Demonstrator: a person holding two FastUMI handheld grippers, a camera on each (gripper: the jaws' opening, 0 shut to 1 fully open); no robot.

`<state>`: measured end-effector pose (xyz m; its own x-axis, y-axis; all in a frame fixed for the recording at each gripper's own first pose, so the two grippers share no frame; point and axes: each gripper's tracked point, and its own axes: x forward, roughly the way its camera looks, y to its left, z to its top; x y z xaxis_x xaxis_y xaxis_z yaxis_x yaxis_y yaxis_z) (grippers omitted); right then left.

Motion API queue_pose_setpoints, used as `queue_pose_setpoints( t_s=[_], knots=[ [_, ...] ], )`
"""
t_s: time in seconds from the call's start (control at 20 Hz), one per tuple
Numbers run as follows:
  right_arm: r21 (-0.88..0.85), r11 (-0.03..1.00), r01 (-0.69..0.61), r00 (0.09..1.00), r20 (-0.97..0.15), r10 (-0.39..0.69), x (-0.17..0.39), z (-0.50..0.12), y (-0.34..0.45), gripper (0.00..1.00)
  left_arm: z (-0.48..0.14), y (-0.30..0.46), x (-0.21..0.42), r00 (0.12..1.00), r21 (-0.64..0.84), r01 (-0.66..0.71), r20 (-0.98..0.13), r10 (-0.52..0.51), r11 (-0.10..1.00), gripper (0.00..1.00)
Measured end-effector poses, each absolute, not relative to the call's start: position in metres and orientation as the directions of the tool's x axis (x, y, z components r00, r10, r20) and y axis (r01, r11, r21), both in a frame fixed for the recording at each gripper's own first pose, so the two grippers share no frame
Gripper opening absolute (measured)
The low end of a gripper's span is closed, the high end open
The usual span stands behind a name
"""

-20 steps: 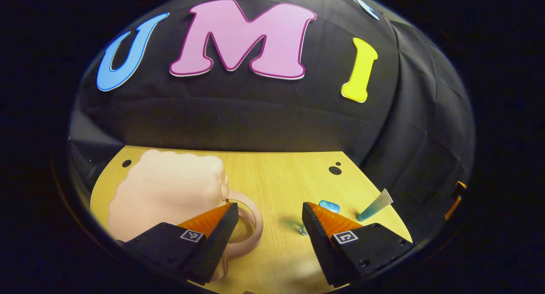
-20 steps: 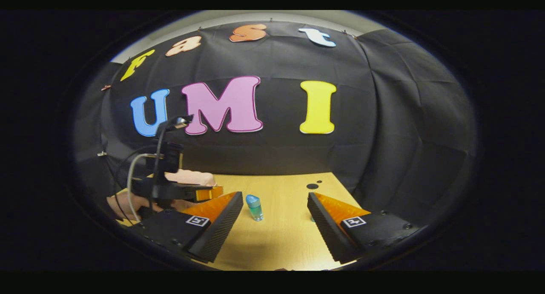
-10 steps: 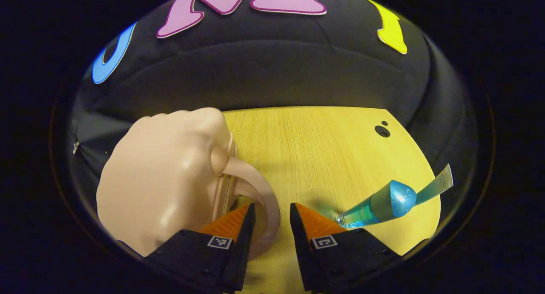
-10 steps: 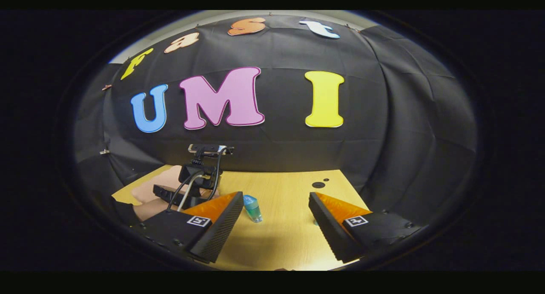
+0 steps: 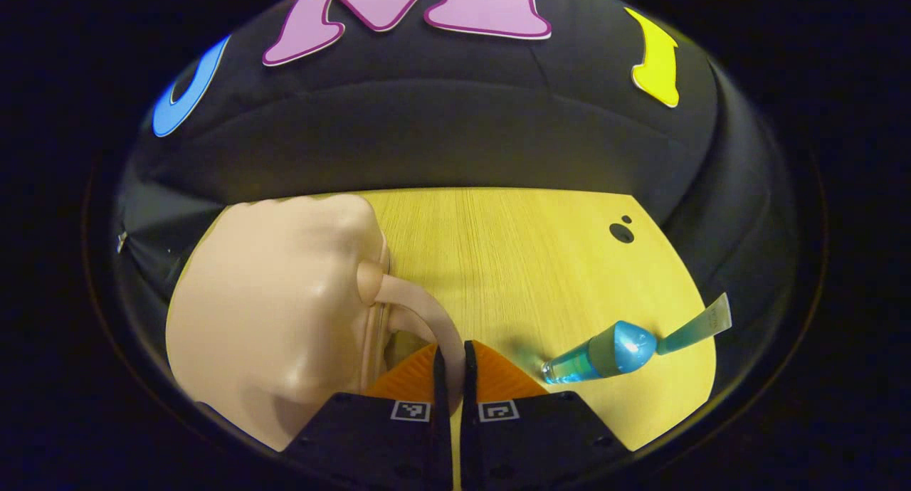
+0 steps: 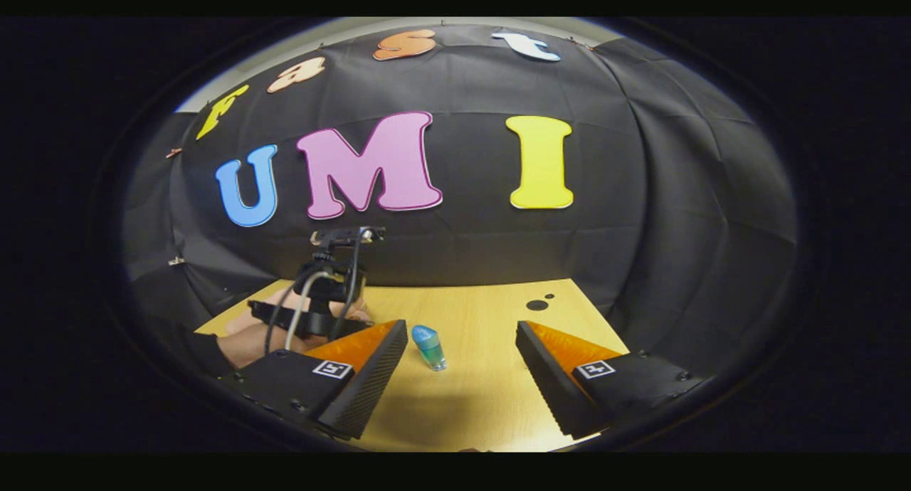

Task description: First open the suitcase, pack the skin care products into it, and then close the suitcase.

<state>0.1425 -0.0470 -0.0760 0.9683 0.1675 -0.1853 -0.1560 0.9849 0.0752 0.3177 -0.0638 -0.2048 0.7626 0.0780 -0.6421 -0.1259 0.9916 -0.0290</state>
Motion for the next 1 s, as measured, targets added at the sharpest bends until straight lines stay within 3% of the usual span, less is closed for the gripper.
queue_pose_setpoints(
  t_s=[0.1,0.55,0.8,1.0],
  knots=[
    [0.084,0.981,-0.175,0.966,-0.179,0.188,0.141,-0.076,-0.039,0.98,-0.17,-0.062,0.315,0.798,-0.104,-0.158,-0.599,0.065,0.982,0.1],
    [0.11,0.963,-0.245,0.957,-0.131,0.258,0.127,-0.057,-0.009,0.97,-0.021,0.038,0.274,0.874,-0.132,-0.189,-0.475,0.105,0.973,0.09],
    [0.097,0.972,-0.212,0.968,-0.117,0.223,0.119,-0.047,-0.009,0.97,0.026,0.139,0.252,0.877,-0.028,-0.229,-0.439,0.194,0.973,0.05],
    [0.065,0.984,-0.166,0.978,-0.117,0.173,0.113,-0.034,-0.008,0.97,0.032,0.233,0.239,0.856,0.037,-0.286,-0.439,0.272,0.958,0.09]
  ],
)
